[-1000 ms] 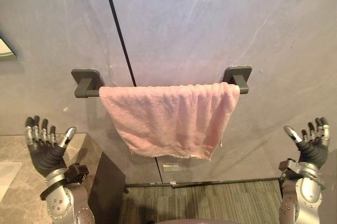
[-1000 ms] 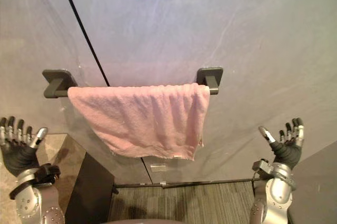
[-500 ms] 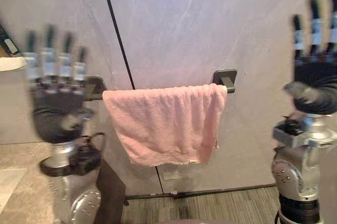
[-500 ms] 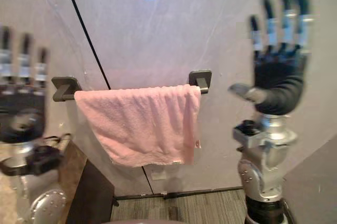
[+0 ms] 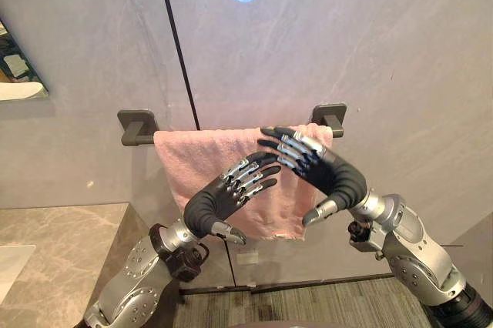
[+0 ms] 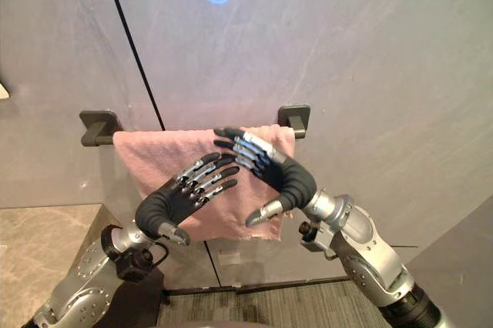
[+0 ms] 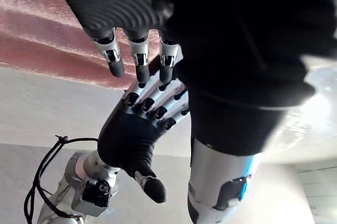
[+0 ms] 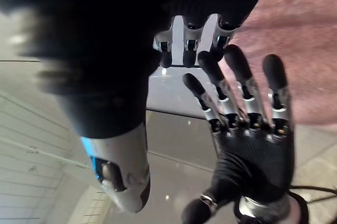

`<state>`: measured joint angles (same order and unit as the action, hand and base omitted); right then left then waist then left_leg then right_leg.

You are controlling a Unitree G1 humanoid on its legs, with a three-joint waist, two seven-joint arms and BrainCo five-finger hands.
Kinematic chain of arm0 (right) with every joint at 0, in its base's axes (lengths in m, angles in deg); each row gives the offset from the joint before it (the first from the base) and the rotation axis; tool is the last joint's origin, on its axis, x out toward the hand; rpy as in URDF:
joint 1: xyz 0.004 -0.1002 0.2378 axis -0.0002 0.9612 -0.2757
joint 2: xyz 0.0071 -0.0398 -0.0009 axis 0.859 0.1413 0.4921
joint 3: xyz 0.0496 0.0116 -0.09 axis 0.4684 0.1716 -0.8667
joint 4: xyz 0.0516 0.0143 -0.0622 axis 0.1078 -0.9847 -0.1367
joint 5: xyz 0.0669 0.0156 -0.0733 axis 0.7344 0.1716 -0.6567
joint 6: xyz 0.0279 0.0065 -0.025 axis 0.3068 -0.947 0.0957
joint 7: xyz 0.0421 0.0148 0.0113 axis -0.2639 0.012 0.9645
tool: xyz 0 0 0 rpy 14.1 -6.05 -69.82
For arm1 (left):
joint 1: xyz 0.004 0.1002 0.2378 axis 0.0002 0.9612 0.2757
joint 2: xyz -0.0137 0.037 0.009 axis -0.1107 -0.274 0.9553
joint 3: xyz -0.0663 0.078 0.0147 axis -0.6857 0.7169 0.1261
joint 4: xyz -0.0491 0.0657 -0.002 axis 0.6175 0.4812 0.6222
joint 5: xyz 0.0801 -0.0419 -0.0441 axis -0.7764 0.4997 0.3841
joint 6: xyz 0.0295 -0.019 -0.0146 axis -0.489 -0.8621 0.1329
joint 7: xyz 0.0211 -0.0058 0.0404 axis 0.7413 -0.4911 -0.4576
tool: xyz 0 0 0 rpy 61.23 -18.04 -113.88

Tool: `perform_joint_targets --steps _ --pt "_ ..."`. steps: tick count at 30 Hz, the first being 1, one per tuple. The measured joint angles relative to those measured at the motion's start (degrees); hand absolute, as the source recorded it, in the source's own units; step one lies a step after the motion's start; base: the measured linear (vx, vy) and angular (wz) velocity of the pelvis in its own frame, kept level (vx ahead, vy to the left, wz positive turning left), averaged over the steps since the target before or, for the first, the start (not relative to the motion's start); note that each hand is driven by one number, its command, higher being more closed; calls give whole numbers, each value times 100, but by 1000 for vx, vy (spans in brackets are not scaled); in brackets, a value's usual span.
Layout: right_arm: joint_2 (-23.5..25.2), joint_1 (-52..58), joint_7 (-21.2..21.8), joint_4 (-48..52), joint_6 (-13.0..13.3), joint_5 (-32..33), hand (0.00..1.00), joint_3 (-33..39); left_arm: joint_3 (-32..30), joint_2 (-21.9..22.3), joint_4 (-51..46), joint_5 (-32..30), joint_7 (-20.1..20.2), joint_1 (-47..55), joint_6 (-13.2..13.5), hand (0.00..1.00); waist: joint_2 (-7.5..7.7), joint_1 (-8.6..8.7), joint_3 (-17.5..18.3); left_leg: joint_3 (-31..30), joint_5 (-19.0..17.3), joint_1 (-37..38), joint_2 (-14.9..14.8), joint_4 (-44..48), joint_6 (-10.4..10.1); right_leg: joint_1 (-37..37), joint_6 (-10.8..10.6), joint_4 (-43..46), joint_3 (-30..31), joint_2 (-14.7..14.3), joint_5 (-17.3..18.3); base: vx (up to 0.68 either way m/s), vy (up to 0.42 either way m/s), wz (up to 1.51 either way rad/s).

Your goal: Organize washtable

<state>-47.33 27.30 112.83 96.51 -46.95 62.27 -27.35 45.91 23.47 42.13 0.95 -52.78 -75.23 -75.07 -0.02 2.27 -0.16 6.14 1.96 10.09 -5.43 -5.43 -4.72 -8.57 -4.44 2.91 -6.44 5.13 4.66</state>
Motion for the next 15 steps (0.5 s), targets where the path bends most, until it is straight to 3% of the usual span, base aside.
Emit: perform_joint_targets --steps 8,15 --pt "-209 80 242 -619 -173 -289 0 -421 15 -21 524 -303 191 -1 2 0 -15 -3 -39 23 -6 7 4 -1 3 -1 0 -7 10 4 0 -2 0 -1" --pt "616 80 -35 -1584 -133 -1550 0 -510 12 642 1412 -1192 -127 -28 -13 0 -17 -10 -39 24 -4 -78 6 -1 4 87 0 -6 10 5 -3 0 0 0"
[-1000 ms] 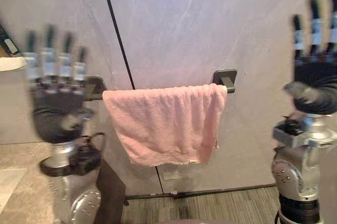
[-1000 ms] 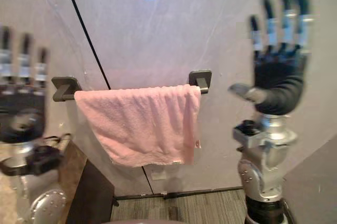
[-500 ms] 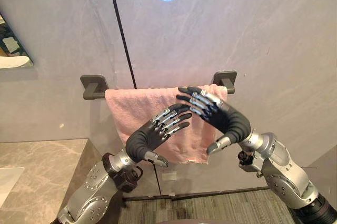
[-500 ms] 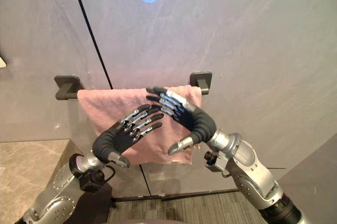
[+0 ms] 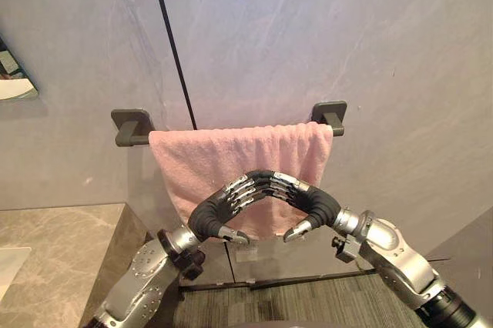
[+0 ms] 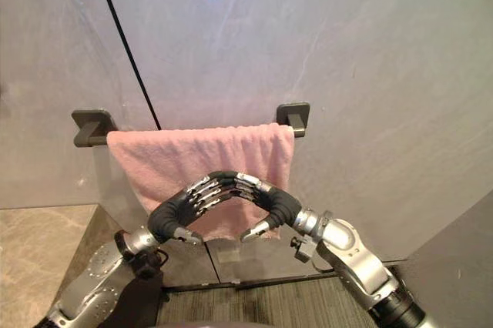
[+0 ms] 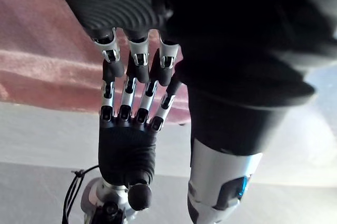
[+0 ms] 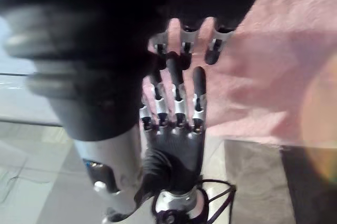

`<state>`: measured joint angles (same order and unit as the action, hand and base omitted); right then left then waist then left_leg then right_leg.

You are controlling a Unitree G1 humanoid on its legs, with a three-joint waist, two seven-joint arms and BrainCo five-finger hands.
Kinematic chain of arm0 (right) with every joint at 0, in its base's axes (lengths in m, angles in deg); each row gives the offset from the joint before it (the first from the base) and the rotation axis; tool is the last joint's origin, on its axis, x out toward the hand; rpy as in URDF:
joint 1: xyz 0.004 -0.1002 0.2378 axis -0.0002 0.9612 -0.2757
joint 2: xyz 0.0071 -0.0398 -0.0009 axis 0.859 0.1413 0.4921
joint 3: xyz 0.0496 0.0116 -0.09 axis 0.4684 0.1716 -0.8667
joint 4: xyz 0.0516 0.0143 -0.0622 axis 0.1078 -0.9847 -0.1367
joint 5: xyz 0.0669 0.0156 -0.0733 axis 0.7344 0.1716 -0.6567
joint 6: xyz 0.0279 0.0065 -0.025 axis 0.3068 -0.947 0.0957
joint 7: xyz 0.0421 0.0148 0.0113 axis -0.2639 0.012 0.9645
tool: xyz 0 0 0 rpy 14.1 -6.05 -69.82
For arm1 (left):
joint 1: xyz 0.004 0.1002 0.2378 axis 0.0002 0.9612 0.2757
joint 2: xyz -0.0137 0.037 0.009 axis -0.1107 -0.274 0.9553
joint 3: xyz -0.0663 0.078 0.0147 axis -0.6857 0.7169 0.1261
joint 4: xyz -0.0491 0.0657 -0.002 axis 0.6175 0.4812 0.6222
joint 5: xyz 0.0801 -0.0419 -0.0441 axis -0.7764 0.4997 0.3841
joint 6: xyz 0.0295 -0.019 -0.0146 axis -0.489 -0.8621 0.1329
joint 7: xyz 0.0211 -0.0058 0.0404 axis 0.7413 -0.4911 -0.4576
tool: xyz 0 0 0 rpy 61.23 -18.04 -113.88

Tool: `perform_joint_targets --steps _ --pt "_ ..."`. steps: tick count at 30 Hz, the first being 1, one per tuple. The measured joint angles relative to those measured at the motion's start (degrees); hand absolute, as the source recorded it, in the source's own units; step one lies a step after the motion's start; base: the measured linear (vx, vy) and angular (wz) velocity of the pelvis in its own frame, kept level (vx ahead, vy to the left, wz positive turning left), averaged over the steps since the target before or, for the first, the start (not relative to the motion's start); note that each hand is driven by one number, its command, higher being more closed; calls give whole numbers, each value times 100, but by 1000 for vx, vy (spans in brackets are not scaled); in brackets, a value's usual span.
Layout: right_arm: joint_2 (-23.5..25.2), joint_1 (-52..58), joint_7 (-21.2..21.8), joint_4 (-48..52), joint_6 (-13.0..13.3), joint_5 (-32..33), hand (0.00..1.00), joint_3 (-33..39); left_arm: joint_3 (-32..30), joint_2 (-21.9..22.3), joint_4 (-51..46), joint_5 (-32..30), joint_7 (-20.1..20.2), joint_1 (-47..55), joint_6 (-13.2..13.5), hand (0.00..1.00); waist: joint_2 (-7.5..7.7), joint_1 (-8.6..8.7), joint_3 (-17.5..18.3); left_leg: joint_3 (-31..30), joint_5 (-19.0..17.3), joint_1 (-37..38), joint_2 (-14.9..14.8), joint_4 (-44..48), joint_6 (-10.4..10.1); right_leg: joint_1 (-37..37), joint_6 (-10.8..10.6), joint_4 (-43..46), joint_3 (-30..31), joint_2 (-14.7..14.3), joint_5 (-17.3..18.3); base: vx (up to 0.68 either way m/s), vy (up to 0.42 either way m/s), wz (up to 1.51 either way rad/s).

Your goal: Organize washtable

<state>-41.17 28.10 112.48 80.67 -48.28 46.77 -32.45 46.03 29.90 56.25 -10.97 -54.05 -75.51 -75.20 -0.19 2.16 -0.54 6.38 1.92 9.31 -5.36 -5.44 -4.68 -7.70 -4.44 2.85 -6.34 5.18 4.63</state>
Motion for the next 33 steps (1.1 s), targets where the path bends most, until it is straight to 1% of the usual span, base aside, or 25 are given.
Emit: perform_joint_targets --steps 3,5,6,7,9,10,13,16,18,22,24,26,30,33 --pt "85 -6 -120 -111 16 -350 0 2 -12 116 147 -224 -174 -71 -28 0 0 -1 0 -14 0 -39 1 0 0 22 0 -7 -8 1 0 0 0 0" --pt "218 -26 -190 -295 58 -643 0 3 -99 333 339 -456 -322 -106 -29 0 -1 -4 0 -10 0 -78 1 1 0 74 0 -4 -3 0 0 0 0 0" --pt "251 -26 -219 -338 67 -695 0 5 -100 375 403 -478 -338 -135 -29 0 -1 -7 0 -10 0 -88 1 1 0 85 0 -2 -3 0 0 0 0 0" --pt "319 -42 -270 -464 97 -814 0 8 -111 477 544 -643 -432 -207 -31 0 2 -12 -1 -13 0 -104 2 1 0 99 0 -1 -4 0 0 0 0 0" --pt "398 -48 -357 -564 107 -945 0 13 -122 585 667 -775 -574 -260 -31 0 3 -13 -2 -14 0 -110 3 0 0 102 0 -5 -4 1 0 0 0 0" --pt "460 -90 -365 -684 115 -992 0 18 -223 698 765 -905 -631 -273 -32 0 4 -12 -3 -14 0 -118 3 0 0 105 0 -7 -4 1 0 0 0 0" --pt "500 -100 -497 -1015 71 -1079 0 101 -628 957 833 -956 -859 -353 -1 0 12 -8 -7 -15 0 -147 3 0 0 111 0 -4 -4 0 0 0 0 0" --pt "517 -99 -590 -1166 -17 -1225 0 220 -809 988 1026 -1146 -1032 -479 83 0 22 -15 -14 -13 0 -192 -5 0 1 161 2 5 3 -2 2 0 0 0" --pt "607 -99 -596 -1166 -17 -1273 0 365 -834 1032 1116 -1248 -1071 -479 154 0 31 -4 -20 -5 1 -235 -9 1 1 205 2 16 13 -5 2 -7 -2 -2" --pt "785 -78 -660 -1172 -18 -1286 0 659 -1017 1212 1307 -1555 -1216 -478 175 0 85 -1 -53 -4 1 -237 -10 1 1 206 5 14 12 -6 4 0 0 0" --pt "902 12 -726 -1184 -18 -1287 0 945 -1073 1244 1340 -1665 -1286 -462 174 0 111 -11 -69 -4 1 -237 -7 1 1 206 5 15 10 -6 5 0 0 0" --pt "998 70 -754 -1195 -17 -1286 0 1186 -1273 1400 1366 -1792 -1300 -427 174 0 114 -4 -70 -4 1 -231 -4 1 1 204 5 18 11 -3 4 0 0 0" --pt "1113 192 -869 -1214 -6 -1287 0 1566 -1480 1650 1365 -1791 -1306 -327 174 0 105 12 -69 -3 1 -223 -8 0 1 203 5 19 11 -6 4 -26 -2 -1" --pt "1199 392 -991 -1215 -2 -1311 0 1954 -1756 1819 1343 -1788 -1313 -181 178 0 101 15 -69 -5 0 -217 -9 0 0 209 5 -1 8 -8 4 -12 -1 0"
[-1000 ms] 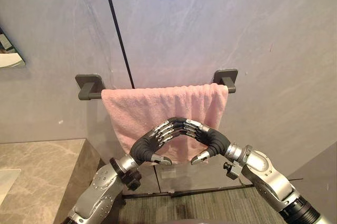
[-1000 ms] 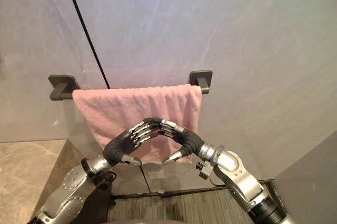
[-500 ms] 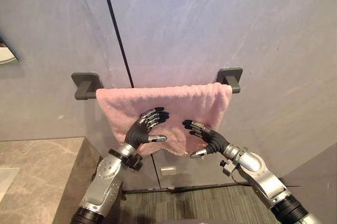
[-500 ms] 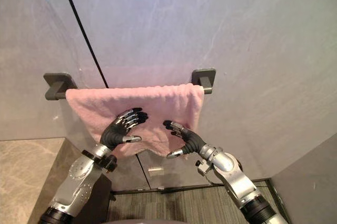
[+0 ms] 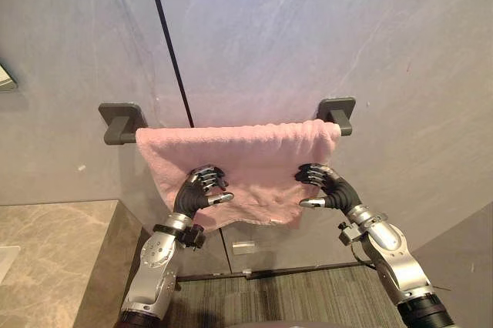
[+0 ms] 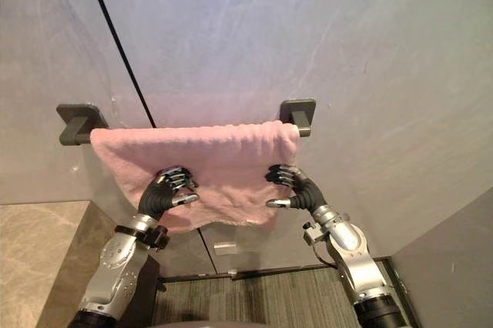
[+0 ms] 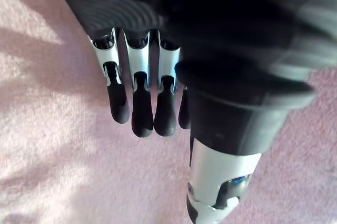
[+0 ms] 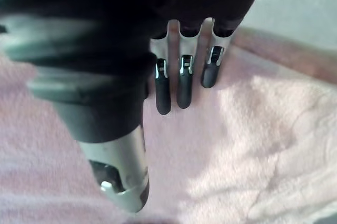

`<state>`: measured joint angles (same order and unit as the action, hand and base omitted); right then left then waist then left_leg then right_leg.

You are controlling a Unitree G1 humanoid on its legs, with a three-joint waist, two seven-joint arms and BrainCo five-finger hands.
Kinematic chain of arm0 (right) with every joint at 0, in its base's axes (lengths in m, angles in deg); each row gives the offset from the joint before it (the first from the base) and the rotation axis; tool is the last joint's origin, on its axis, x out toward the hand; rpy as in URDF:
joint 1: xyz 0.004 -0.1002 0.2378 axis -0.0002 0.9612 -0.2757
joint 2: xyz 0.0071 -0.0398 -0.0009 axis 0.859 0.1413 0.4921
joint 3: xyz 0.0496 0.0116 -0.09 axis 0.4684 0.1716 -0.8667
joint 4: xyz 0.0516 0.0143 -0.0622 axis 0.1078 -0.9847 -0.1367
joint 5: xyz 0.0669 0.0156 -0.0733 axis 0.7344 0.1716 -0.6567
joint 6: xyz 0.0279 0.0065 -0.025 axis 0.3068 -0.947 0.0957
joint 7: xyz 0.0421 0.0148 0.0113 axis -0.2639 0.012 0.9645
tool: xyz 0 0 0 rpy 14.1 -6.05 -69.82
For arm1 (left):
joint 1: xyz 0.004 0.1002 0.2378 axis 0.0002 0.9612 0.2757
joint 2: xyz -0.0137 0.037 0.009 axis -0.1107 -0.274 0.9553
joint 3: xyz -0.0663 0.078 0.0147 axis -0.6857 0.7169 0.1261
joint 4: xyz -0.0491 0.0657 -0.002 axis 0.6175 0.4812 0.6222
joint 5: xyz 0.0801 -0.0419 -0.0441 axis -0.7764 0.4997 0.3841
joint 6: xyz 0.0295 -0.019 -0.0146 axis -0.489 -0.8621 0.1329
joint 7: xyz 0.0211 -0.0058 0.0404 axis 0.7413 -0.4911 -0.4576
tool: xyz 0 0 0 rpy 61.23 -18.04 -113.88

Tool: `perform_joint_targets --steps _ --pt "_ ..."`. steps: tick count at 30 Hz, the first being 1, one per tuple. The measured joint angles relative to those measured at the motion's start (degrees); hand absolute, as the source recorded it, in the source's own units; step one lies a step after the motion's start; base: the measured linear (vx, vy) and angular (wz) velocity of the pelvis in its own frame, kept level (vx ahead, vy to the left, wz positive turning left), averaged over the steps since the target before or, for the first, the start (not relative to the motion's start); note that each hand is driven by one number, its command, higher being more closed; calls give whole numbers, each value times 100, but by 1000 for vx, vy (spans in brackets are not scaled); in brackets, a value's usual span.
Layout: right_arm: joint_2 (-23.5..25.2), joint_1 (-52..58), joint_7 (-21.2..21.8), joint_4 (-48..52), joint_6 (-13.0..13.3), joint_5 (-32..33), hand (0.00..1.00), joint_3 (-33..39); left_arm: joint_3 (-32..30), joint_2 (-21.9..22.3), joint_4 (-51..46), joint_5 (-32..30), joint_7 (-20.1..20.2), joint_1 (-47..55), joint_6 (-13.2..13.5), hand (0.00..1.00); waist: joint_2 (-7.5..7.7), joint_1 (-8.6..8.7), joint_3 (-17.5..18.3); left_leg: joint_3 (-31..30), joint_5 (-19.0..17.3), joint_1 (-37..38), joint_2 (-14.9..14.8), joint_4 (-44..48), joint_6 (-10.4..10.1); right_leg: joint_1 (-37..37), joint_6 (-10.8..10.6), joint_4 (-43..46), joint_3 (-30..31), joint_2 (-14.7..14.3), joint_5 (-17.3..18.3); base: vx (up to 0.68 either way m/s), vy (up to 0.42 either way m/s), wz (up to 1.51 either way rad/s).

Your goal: Organize washtable

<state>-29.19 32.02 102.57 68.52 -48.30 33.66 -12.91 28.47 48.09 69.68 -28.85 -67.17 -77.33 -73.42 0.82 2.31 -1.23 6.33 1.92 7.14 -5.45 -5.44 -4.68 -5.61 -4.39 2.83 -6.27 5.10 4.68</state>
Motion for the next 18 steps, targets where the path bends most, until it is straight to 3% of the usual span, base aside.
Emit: perform_joint_targets --steps 8,18 --pt "312 257 -265 1 15 -90 0 934 -1034 252 -262 1 -349 405 24 0 -3 -9 4 -43 -1 -60 7 1 -1 37 -1 -22 -50 7 0 1 0 1" --pt "604 406 -518 3 18 -349 0 1588 -1847 653 -574 12 -630 817 91 0 -35 -4 27 -128 -2 -88 18 1 -1 -19 -1 -91 -141 15 -1 -3 -1 4"
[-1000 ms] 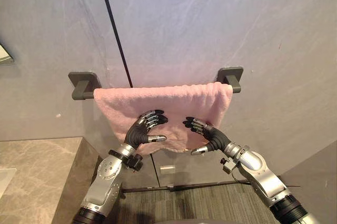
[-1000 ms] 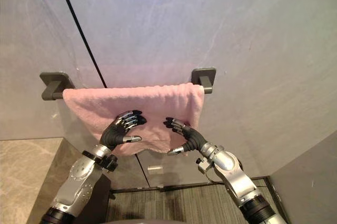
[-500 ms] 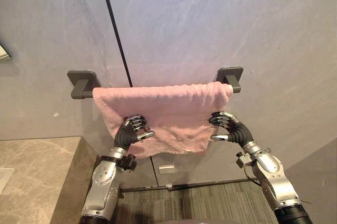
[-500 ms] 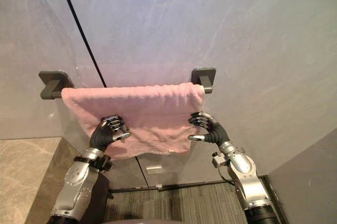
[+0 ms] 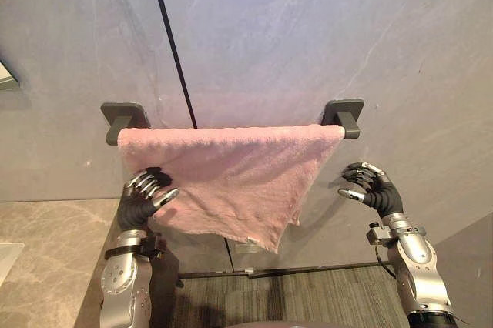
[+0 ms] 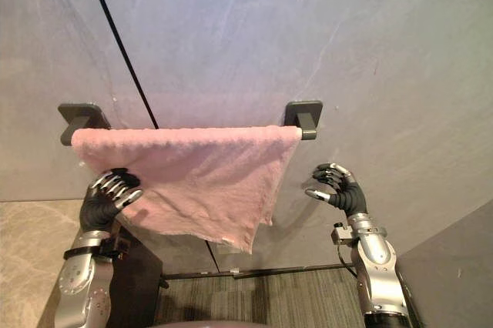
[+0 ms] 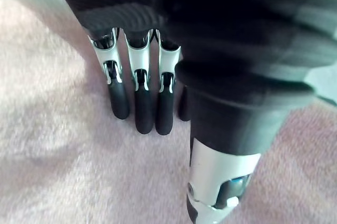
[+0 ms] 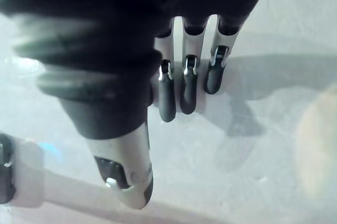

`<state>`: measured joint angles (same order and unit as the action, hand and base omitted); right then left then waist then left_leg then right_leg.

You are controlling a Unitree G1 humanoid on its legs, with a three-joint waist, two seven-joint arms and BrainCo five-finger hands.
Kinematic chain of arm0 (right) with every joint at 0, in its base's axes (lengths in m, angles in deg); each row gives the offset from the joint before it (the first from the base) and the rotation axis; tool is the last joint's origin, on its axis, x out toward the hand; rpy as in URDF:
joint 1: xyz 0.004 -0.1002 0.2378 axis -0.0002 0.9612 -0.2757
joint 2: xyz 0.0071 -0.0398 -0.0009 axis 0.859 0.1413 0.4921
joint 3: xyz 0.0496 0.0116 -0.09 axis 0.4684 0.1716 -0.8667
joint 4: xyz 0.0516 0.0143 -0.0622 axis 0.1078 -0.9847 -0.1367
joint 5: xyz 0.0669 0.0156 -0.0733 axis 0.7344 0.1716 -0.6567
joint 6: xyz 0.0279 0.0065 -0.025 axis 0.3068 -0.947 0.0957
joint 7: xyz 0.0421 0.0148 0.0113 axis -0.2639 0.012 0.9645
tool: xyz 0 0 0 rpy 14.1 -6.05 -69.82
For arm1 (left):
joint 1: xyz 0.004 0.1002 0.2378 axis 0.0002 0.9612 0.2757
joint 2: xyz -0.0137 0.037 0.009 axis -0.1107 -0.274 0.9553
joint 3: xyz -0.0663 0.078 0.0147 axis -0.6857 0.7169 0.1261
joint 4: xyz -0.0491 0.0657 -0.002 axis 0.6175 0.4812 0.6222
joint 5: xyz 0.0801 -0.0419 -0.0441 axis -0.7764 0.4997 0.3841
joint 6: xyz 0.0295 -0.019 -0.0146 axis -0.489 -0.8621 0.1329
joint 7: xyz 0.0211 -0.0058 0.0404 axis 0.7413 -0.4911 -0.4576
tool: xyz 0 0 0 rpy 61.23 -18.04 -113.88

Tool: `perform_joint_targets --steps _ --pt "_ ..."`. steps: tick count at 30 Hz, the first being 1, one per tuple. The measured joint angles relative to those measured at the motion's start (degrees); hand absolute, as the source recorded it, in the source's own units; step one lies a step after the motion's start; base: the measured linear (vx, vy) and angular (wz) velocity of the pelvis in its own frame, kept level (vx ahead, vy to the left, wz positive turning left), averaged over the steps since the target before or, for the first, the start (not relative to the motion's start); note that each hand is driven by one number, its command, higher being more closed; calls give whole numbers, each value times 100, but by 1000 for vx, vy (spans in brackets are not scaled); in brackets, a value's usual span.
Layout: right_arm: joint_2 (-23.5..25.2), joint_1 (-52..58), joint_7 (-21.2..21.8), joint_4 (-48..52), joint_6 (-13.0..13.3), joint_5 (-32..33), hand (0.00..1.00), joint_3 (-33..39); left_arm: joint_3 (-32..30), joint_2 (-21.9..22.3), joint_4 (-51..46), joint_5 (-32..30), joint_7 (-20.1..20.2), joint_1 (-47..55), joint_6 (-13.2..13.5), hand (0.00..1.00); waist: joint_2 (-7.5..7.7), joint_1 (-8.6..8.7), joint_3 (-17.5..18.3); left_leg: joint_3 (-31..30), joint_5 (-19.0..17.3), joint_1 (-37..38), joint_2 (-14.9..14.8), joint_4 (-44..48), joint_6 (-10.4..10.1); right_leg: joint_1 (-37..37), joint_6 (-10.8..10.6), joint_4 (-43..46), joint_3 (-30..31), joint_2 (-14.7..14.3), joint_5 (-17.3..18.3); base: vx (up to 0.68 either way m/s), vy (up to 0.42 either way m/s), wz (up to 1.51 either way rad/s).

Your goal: Organize washtable

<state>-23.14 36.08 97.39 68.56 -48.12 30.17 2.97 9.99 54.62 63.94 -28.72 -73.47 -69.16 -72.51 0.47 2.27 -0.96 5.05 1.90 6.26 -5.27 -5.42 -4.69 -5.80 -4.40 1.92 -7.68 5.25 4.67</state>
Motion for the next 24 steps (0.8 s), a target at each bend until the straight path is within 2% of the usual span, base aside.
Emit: perform_joint_targets --steps 9,13,24 --pt "144 170 -177 0 0 -201 0 182 -107 123 -418 231 121 318 2 0 -58 -7 41 -33 0 -8 14 0 0 -12 -1 2 -31 17 1 -2 0 0" --pt "150 186 -199 -21 0 -244 0 251 -218 327 -421 309 159 331 2 0 -96 -5 65 -39 1 -7 18 0 1 -15 -2 6 -37 22 2 0 0 0" --pt "195 374 -332 -386 -20 -414 0 641 -761 495 -286 1014 160 557 -12 0 -82 0 66 -119 1 25 40 -2 1 -94 -19 9 -141 54 28 -19 -3 4"
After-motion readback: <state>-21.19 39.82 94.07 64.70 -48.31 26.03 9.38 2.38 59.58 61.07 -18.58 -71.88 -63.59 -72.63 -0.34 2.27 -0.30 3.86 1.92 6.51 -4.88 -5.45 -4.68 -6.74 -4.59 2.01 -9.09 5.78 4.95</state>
